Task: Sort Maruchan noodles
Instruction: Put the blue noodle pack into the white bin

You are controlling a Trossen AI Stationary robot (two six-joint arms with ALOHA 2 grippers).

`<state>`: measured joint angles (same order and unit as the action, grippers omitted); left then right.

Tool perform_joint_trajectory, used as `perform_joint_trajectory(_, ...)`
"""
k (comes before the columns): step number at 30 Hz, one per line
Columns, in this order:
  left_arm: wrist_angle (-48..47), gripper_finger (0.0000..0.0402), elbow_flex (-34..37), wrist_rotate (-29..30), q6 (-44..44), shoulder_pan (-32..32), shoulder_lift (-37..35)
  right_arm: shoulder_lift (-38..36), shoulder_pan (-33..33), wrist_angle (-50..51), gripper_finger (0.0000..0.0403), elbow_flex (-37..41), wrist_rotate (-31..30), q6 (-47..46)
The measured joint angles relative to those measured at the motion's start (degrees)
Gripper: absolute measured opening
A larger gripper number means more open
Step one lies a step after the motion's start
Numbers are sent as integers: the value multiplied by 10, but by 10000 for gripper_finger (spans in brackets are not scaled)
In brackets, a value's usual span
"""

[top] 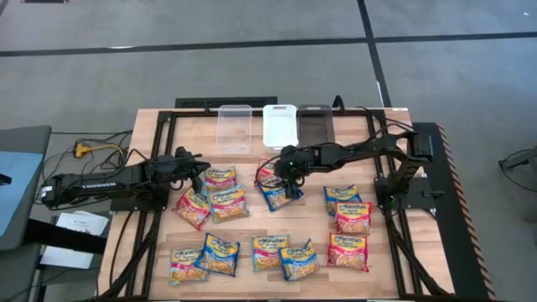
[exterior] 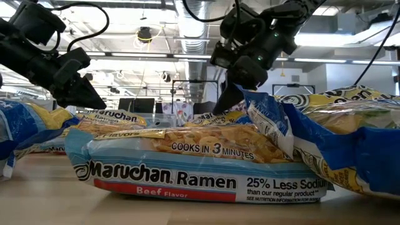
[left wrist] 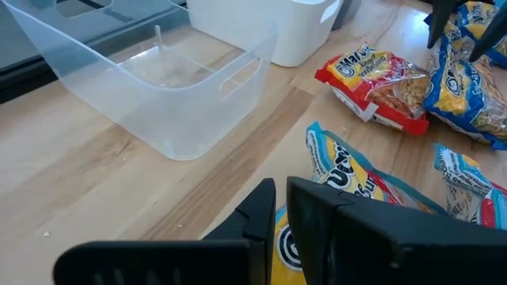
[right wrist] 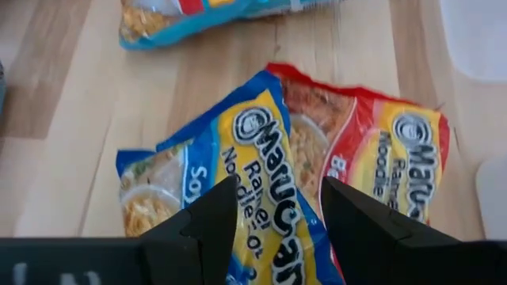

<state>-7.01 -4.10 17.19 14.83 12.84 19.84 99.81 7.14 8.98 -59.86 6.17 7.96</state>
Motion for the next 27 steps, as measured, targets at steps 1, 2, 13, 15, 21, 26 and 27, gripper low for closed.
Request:
perform_joint_trajectory(1,0,22,0,0,0,0,0,0,1,5,204,0,0,0)
perform_joint_trajectory(2,0,22,0,0,0,0,0,0,1,9,203,0,0,0)
perform_joint_trajectory(13,0,22,0,0,0,0,0,0,1,42,199,0,-1,0)
perform_joint_trajectory(15,0,22,0,1,0,0,0,0,1,51,198,0,-2,0)
perform_joint_trajectory(21,0,22,0,1,0,0,0,0,1,74,175,0,-2,-10)
perform_joint_trajectory(26,0,22,0,2,0,0,0,-1,1,87,138,0,-1,-22)
perform_joint_trajectory(27,0,22,0,2,0,0,0,-1,1,93,129,0,-1,-25)
